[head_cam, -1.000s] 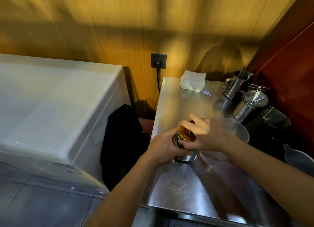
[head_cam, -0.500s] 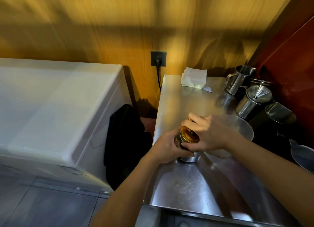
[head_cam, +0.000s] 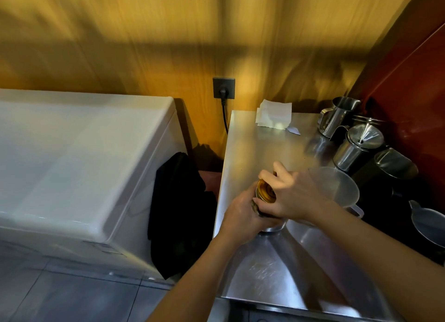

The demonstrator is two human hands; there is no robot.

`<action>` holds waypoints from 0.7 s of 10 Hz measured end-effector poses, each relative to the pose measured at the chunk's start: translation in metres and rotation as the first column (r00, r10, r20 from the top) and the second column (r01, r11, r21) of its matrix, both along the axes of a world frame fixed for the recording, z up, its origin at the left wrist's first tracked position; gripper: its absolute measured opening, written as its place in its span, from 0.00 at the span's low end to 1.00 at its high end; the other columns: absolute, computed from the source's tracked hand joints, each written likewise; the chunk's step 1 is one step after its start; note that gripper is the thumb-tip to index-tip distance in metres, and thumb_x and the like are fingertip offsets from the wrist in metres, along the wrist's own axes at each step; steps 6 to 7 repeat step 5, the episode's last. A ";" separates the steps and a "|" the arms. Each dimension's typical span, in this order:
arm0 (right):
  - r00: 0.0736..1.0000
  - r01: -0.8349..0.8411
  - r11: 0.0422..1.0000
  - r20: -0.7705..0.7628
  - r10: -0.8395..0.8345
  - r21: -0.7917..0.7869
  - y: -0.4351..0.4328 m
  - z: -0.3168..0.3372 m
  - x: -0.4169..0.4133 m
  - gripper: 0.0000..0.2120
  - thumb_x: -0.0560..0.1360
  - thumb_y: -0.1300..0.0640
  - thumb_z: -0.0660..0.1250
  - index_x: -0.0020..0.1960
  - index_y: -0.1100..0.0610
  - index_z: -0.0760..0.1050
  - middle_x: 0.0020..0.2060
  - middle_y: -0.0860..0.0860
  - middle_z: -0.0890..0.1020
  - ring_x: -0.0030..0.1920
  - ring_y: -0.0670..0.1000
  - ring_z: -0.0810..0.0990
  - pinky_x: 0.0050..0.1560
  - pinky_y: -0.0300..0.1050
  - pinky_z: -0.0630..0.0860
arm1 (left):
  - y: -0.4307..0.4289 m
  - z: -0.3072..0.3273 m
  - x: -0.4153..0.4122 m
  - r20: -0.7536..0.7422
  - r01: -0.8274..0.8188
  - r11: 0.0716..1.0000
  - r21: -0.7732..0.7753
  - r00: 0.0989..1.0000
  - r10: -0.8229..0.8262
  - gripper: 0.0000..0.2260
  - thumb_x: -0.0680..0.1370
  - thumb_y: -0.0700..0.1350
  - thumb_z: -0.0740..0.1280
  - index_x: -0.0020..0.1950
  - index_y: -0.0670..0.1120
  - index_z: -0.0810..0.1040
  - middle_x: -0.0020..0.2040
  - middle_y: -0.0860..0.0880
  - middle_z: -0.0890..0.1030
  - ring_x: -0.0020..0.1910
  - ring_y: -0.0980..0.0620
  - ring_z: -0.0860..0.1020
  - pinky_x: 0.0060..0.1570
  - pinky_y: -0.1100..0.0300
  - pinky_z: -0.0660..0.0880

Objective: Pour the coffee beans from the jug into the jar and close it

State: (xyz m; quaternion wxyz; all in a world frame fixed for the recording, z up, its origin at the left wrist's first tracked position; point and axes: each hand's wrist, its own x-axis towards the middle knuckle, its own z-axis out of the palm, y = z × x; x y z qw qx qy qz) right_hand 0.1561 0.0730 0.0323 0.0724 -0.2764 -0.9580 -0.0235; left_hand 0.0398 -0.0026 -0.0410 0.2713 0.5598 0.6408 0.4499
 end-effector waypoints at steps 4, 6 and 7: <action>0.999 -0.033 0.999 0.020 0.034 -0.025 0.009 0.006 0.007 0.33 0.66 0.26 0.52 0.57 0.50 0.69 0.45 0.50 0.75 0.43 0.51 0.75 0.41 0.47 0.73 | -0.006 0.011 -0.006 -0.140 0.040 0.982 -0.187 0.988 -0.067 0.40 0.60 0.65 0.71 0.68 0.61 0.59 0.59 0.57 0.59 0.64 0.53 0.59 0.63 0.58 0.58; 0.996 0.006 0.995 -0.092 -0.015 -0.097 0.013 0.017 0.009 0.30 0.69 0.31 0.56 0.61 0.50 0.68 0.51 0.50 0.75 0.49 0.52 0.74 0.47 0.48 0.71 | -0.007 0.034 -0.016 -0.068 0.041 0.989 -0.144 0.996 -0.051 0.43 0.62 0.66 0.71 0.70 0.62 0.53 0.65 0.56 0.60 0.68 0.54 0.59 0.66 0.54 0.59; 0.996 0.006 0.995 -0.092 -0.015 -0.097 0.013 0.017 0.009 0.30 0.69 0.31 0.56 0.61 0.50 0.68 0.51 0.50 0.75 0.49 0.52 0.74 0.47 0.48 0.71 | -0.007 0.034 -0.016 -0.068 0.041 0.989 -0.144 0.996 -0.051 0.43 0.62 0.66 0.71 0.70 0.62 0.53 0.65 0.56 0.60 0.68 0.54 0.59 0.66 0.54 0.59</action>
